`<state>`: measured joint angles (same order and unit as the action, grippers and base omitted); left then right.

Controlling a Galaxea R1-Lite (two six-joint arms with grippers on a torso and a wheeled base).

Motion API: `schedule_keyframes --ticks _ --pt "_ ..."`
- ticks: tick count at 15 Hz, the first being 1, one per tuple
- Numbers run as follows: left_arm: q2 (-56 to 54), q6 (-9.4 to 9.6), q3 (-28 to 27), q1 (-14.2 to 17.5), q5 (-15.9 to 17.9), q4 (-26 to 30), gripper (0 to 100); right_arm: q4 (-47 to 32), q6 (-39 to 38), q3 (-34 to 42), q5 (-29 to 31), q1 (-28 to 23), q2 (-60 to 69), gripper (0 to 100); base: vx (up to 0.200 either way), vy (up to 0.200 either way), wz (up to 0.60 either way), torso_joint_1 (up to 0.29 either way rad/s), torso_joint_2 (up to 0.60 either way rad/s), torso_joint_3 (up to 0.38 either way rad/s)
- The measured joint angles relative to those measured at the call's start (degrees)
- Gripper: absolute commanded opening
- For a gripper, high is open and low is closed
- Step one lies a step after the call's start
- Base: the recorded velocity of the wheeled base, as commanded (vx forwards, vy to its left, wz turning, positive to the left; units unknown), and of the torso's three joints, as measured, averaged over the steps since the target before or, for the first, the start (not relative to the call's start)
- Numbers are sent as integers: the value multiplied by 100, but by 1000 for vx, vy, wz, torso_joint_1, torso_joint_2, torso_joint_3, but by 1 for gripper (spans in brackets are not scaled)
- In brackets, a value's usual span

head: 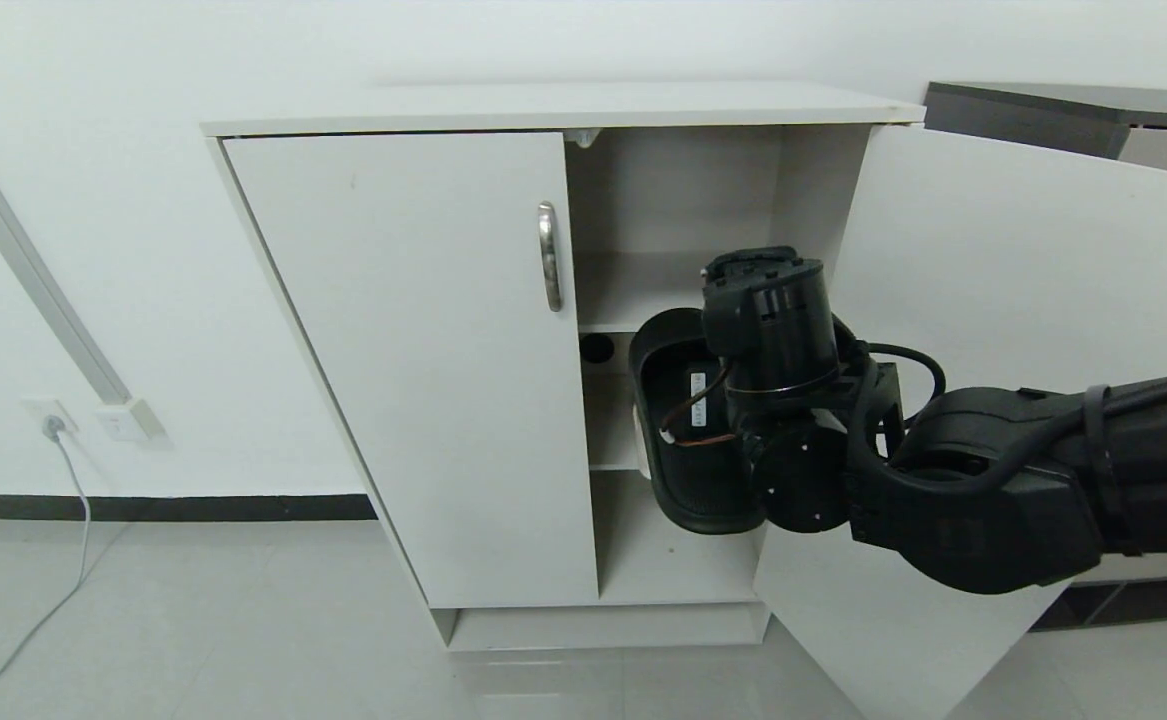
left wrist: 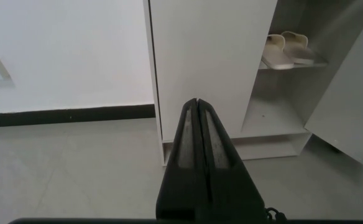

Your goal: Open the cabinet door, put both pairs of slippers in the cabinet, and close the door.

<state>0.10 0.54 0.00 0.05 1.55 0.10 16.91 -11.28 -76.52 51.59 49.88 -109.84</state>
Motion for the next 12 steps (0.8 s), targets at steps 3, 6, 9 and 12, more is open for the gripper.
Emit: schedule_keyframes --ticks 3,6,9,12 --pt "0 6 0 2 1 1 0 4 -22 23 -2 -113 -13 0 0 0 0 0 0 0" --pt "0 6 0 2 1 4 0 11 -7 21 -9 -144 -44 0 0 0 0 0 0 0" --pt "0 9 0 0 1 6 0 11 11 -10 -11 -155 -66 0 133 0 0 0 2 2" --pt "1 9 0 2 4 9 0 9 59 -149 -11 -168 -94 0 200 0 0 -1 4 4"
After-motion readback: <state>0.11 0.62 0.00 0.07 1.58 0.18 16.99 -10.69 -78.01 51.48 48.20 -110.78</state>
